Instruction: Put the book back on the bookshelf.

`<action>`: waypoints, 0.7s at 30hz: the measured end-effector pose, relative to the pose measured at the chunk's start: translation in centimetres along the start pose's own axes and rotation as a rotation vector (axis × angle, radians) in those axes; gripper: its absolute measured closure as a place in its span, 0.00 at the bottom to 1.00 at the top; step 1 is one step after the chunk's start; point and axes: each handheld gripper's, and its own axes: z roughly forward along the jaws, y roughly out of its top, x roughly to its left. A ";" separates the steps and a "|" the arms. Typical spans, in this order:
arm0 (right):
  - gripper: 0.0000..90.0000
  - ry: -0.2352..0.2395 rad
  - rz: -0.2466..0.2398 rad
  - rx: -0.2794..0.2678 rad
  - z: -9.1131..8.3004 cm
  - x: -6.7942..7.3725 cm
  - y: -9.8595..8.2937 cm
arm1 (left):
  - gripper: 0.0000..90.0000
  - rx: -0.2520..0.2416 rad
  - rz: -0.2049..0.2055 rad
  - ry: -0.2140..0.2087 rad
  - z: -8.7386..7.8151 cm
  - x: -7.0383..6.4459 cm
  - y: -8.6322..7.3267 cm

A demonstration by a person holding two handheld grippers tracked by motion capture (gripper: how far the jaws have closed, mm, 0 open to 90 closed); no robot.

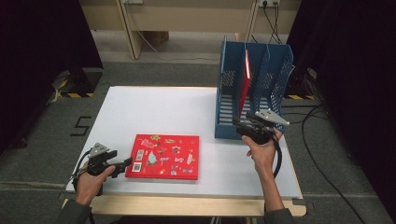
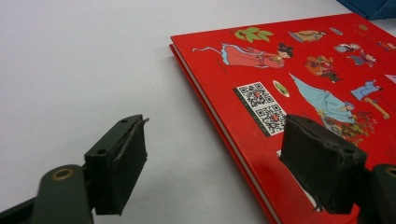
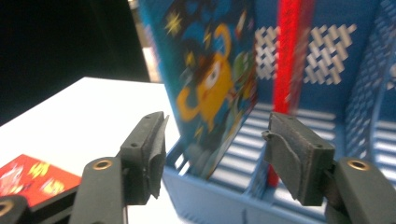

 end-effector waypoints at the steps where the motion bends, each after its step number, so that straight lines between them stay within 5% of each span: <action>1: 0.41 0.006 0.002 0.006 0.0 0.3 -0.3 | 0.25 0.000 0.000 -0.002 0.0 0.0 0.0; 21: 0.33 0.102 0.012 0.146 0.4 4.4 -6.4 | 0.40 0.046 0.024 -0.111 0.5 -1.1 -0.4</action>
